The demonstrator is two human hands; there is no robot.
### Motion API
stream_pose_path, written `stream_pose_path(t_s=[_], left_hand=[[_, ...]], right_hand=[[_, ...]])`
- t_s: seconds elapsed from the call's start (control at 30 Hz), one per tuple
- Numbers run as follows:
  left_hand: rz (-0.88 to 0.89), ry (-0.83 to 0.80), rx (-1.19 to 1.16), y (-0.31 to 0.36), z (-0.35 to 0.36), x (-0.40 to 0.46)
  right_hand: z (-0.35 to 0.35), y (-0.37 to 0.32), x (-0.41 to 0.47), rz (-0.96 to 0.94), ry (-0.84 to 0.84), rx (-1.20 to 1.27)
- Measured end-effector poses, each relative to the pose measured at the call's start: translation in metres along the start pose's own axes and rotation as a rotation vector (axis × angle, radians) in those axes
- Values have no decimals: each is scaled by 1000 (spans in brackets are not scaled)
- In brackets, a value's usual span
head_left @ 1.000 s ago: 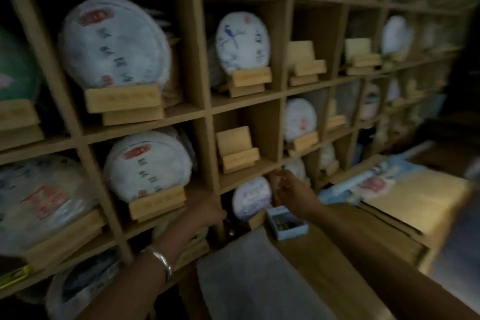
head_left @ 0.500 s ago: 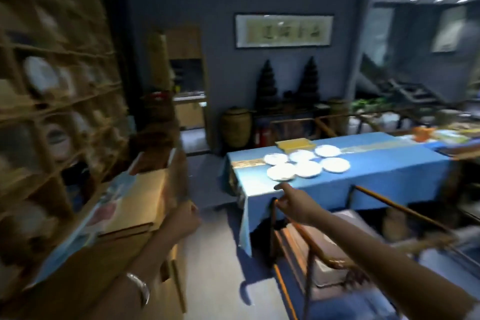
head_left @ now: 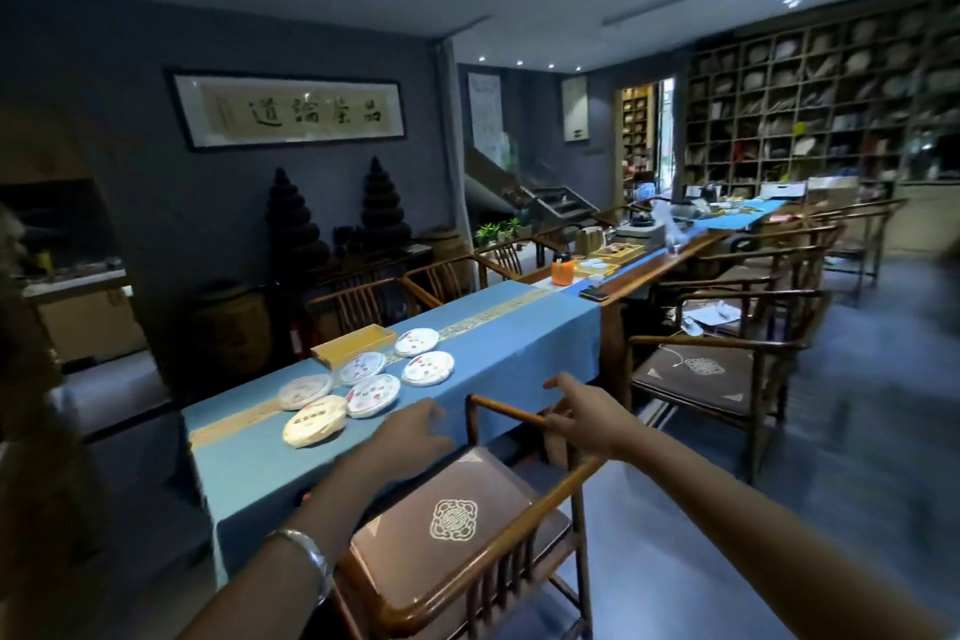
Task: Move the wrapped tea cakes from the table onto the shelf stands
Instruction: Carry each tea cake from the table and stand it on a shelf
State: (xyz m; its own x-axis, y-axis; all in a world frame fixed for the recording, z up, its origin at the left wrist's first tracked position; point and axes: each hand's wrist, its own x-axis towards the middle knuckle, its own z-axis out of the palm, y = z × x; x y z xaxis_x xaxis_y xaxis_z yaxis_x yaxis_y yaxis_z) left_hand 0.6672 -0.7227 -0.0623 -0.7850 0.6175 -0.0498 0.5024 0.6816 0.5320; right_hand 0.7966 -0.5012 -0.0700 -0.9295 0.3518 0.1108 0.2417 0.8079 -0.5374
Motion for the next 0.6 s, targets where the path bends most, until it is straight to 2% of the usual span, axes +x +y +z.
stream_pose_path(t_s=[0.17,0.37,0.6], left_hand=[[154,-28,-89,92,59,84],[233,-149,-94,195,124,174],[342,-265,-120,291,185,276]], right_hand=[[-61,108,20,74,88,10],[-124,222,31,206,121,-63],[-179,323,71,341,184,-85]])
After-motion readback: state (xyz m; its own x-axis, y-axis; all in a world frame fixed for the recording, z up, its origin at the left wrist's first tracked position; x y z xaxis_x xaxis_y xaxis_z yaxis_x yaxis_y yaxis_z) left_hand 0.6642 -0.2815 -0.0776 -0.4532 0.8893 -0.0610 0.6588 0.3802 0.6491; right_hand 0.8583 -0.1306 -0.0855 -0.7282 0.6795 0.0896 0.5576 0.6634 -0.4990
